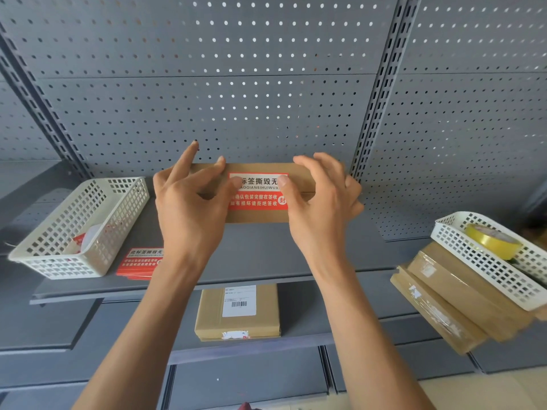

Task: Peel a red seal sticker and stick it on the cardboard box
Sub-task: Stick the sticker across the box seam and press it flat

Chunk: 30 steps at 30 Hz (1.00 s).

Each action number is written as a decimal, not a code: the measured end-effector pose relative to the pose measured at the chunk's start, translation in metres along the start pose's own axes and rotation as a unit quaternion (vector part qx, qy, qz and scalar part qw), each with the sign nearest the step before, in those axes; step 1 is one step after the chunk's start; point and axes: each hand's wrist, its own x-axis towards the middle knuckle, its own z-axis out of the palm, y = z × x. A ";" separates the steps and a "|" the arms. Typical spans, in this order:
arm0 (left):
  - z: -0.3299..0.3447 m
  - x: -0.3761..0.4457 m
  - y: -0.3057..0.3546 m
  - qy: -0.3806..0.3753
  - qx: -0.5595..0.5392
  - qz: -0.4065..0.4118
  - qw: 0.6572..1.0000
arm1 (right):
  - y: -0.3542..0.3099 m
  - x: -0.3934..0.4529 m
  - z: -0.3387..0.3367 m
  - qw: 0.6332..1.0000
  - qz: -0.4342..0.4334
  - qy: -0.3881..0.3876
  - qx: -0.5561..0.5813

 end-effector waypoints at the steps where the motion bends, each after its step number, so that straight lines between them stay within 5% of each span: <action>1: 0.000 0.000 0.000 0.002 0.001 0.001 1.000 | 0.000 0.000 0.001 1.000 0.003 0.000 0.005; 30: 0.004 -0.006 -0.016 0.013 -0.053 -0.035 0.998 | -0.005 -0.015 0.019 0.996 0.059 0.043 0.049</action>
